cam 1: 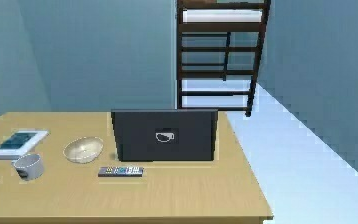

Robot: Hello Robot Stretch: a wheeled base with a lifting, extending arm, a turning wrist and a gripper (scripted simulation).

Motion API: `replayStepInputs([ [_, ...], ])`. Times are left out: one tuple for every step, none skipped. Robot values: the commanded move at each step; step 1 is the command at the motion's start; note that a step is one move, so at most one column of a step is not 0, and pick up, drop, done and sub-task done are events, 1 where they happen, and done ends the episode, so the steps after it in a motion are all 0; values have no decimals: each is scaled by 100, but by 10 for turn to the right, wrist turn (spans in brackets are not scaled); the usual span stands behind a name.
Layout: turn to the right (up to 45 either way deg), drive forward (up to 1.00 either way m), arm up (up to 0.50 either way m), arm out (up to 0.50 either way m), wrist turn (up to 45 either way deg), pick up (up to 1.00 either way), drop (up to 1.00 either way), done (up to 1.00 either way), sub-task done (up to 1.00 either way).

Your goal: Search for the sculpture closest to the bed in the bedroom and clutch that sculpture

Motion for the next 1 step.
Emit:
replayStepInputs([
  [-450,0,0,0,0,0,0,0,0],
])
